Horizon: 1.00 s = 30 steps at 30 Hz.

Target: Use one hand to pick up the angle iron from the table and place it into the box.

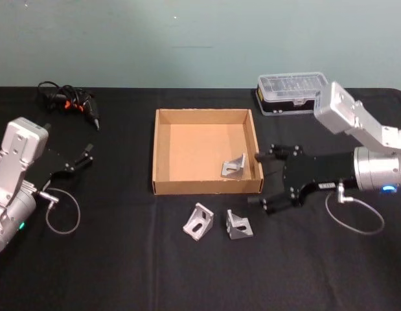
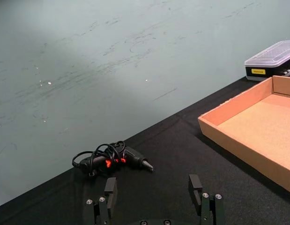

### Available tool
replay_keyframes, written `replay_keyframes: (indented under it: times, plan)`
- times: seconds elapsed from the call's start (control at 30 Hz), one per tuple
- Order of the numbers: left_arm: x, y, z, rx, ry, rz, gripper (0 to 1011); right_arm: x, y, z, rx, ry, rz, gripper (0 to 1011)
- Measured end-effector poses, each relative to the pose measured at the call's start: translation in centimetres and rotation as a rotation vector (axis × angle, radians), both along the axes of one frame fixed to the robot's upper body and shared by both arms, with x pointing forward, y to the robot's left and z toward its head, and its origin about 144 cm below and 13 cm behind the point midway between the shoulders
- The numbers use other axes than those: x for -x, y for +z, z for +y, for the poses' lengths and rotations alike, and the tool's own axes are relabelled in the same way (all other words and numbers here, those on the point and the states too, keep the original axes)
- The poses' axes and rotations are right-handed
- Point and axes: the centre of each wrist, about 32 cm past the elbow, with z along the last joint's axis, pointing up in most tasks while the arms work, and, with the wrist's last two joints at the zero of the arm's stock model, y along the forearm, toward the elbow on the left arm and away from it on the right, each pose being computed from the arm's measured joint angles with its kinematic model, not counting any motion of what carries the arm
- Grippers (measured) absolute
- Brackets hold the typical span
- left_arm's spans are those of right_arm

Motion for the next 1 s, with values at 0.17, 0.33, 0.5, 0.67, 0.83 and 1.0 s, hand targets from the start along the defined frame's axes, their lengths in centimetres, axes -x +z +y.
replay_keyframes:
  times: [0.17, 0.33, 0.5, 0.67, 0.83, 1.0]
  plan:
    - [0.0, 0.0, 0.0, 0.000, 0.000, 0.000, 1000, 0.2, -0.5, 0.1, 0.036, 0.051, 0.030, 1000]
    - [0.0, 0.0, 0.0, 0.000, 0.000, 0.000, 1000, 0.0, -1.4, 0.3, 0.066, 0.074, 0.058, 1000]
    - [0.0, 0.0, 0.0, 0.000, 0.000, 0.000, 1000, -0.6, -2.6, 0.7, 0.091, 0.089, 0.080, 1000]
    - [0.0, 0.0, 0.0, 0.000, 0.000, 0.000, 1000, -1.3, -3.4, 1.2, 0.098, 0.095, 0.085, 1000]
    - [0.0, 0.0, 0.0, 0.000, 0.000, 0.000, 1000, -2.1, -4.1, 1.8, 0.099, 0.106, 0.088, 1000]
    - [0.0, 0.0, 0.0, 0.000, 0.000, 0.000, 1000, -2.7, -4.9, 2.4, 0.098, 0.119, 0.101, 1000]
